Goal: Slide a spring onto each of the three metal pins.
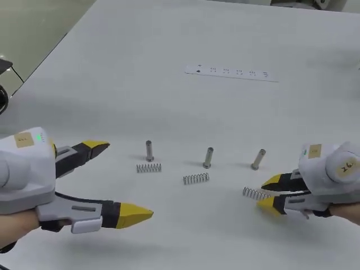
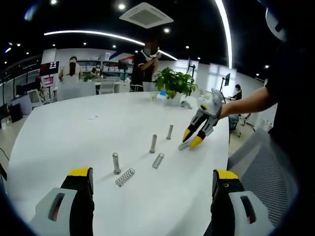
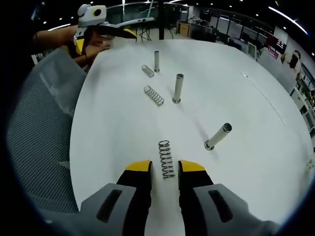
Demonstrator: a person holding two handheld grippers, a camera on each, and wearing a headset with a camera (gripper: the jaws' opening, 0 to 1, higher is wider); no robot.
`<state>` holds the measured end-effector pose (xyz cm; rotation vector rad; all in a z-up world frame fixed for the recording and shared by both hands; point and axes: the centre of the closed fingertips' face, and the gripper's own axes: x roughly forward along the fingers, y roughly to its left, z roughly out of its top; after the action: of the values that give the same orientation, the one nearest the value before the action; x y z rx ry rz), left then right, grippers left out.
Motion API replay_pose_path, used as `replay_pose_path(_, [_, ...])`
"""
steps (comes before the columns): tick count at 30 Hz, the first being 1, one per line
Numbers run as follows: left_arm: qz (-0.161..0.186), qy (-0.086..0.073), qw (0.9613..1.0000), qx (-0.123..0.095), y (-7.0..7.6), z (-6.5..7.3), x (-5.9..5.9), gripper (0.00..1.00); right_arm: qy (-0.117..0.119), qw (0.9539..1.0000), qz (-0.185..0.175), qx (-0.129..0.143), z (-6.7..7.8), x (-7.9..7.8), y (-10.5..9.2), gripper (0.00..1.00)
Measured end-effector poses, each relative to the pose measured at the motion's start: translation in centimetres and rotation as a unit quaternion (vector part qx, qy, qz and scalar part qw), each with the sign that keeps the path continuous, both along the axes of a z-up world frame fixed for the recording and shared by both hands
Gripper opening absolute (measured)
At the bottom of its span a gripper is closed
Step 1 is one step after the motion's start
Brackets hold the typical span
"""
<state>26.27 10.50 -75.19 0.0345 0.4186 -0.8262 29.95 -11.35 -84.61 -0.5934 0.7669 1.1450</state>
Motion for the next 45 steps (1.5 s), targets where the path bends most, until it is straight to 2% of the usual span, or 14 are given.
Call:
replay_pose_path(9, [-0.015, 0.007, 0.9999, -0.004, -1.0, -0.2, -0.8, 0.98, -0.003, 0.9998, 0.009, -0.017, -0.6, 0.0, -0.5, 0.09])
replay_pose_path(18, [-0.033, 0.010, 0.9994, -0.006, -1.9, -0.1, -1.2, 0.98, -0.005, 0.9992, 0.029, -0.026, -0.9, -0.3, -0.4, 0.08])
replay_pose_path(20, [-0.039, 0.010, 0.9992, -0.001, -2.0, 0.0, -1.3, 0.98, -0.019, 0.9985, 0.042, -0.028, -0.4, -0.2, -0.3, 0.08])
replay_pose_path(25, [-0.051, 0.008, 0.9987, -0.005, -2.8, 0.4, -1.3, 0.98, -0.031, 0.9975, 0.062, -0.012, 1.7, -0.2, 1.0, 0.08])
replay_pose_path(29, [-0.076, 0.013, 0.9970, -0.003, -3.9, 0.3, -1.6, 0.97, -0.039, 0.9953, 0.089, 0.000, 3.1, -0.9, 2.6, 0.08])
replay_pose_path(36, [-0.101, 0.014, 0.9948, -0.001, -5.3, -0.1, -1.4, 0.93, -0.049, 0.9904, 0.129, 0.000, 4.1, -2.1, 4.3, 0.08])
replay_pose_path(39, [-0.112, 0.018, 0.9935, 0.001, -5.8, -0.4, -1.2, 0.92, -0.042, 0.9898, 0.136, 0.000, 4.3, -2.5, 4.7, 0.08])
replay_pose_path(40, [-0.116, 0.019, 0.9931, -0.002, -6.0, -0.5, -1.1, 0.91, -0.032, 0.9904, 0.135, 0.003, 4.3, -2.8, 4.9, 0.08])
replay_pose_path(42, [-0.129, 0.030, 0.9912, -0.009, -6.7, -0.5, -1.3, 0.88, -0.034, 0.9894, 0.141, 0.006, 4.5, -3.0, 5.1, 0.08])
replay_pose_path(45, [-0.140, 0.025, 0.9898, -0.017, -7.7, -0.3, -1.3, 0.85, -0.035, 0.9885, 0.147, 0.008, 4.8, -3.3, 5.3, 0.08])
